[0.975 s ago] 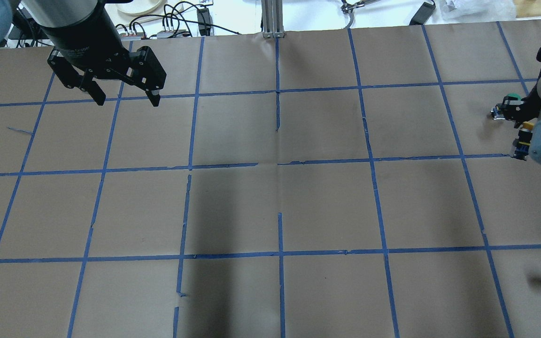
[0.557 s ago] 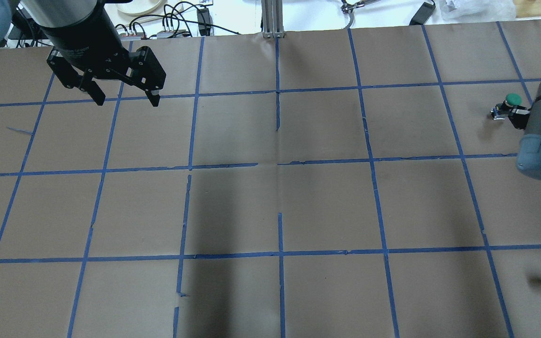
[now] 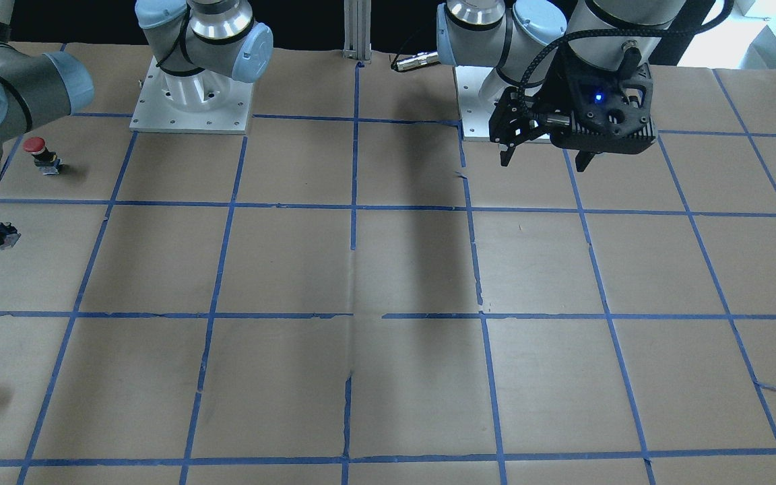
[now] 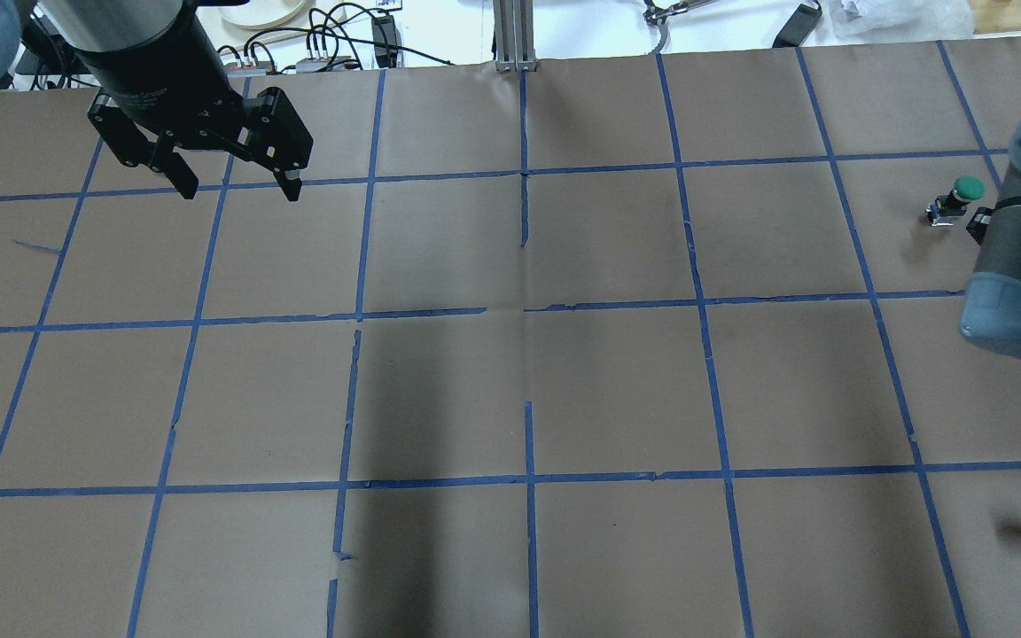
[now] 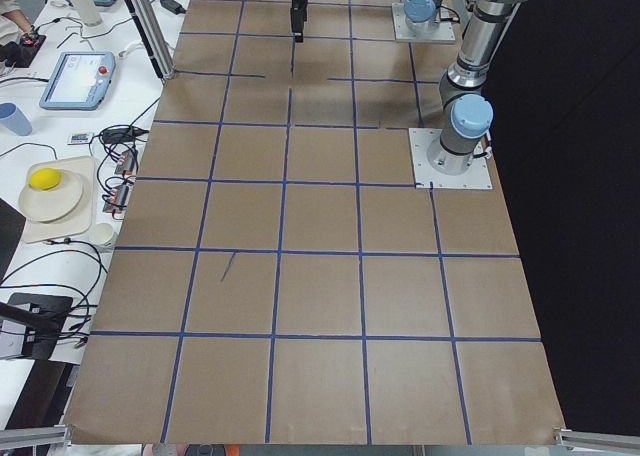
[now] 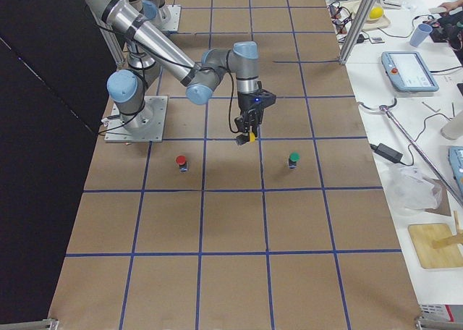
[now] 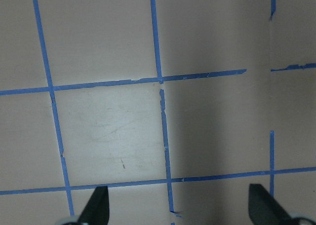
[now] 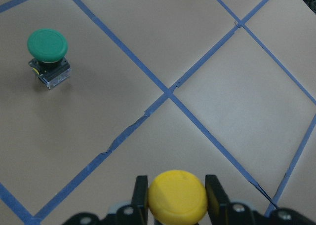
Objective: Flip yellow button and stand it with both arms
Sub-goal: 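Carry the yellow button cap-up with the right gripper toward the green button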
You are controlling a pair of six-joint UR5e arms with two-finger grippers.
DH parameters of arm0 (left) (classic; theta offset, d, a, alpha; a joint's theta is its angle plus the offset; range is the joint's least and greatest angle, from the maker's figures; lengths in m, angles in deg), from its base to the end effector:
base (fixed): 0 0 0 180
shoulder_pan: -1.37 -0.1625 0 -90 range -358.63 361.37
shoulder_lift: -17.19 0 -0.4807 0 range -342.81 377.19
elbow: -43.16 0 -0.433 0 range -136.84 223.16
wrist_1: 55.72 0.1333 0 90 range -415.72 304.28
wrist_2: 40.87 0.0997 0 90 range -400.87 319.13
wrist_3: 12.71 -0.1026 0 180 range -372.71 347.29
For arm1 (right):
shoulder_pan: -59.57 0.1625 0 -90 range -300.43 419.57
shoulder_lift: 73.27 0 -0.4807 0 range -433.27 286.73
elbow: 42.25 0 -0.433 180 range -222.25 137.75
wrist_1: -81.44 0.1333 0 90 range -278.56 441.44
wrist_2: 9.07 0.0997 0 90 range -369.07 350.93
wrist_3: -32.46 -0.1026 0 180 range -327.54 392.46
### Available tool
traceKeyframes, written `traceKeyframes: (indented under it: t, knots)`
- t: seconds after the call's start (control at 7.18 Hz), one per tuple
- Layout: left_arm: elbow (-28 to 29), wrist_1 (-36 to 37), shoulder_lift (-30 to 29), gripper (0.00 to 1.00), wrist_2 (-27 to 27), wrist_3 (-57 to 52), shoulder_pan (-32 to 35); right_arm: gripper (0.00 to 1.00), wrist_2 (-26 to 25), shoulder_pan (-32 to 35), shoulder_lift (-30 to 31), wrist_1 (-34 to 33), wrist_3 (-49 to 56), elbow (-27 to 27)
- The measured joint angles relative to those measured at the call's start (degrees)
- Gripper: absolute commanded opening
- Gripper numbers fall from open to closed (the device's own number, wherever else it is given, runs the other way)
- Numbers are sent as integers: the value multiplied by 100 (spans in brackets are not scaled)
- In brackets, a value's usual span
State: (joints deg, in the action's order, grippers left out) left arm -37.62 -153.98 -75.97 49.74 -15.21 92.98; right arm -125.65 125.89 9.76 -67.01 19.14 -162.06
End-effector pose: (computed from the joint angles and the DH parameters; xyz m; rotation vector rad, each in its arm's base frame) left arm -0.1477 -0.5488 0.5818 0.1126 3.1286 0.0602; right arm -0.1335 -0.5220 0.3319 -0.9416 -2.4416 0.4425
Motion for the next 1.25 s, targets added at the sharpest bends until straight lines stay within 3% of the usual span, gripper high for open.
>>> traceKeyframes:
  t: [0.42,0.84,1.25]
  knots:
    - [-7,-4,6,100,1,1,4,8,-500,65,-349,-1552,-3,-490]
    - [-8,-8,8,100,1,1,4,8,-1000,231,-1250,-3404,-140,-718]
    - [-8,-9,3,100,1,4,6,9,-1133,250,-1998,-4949,-203,-870]
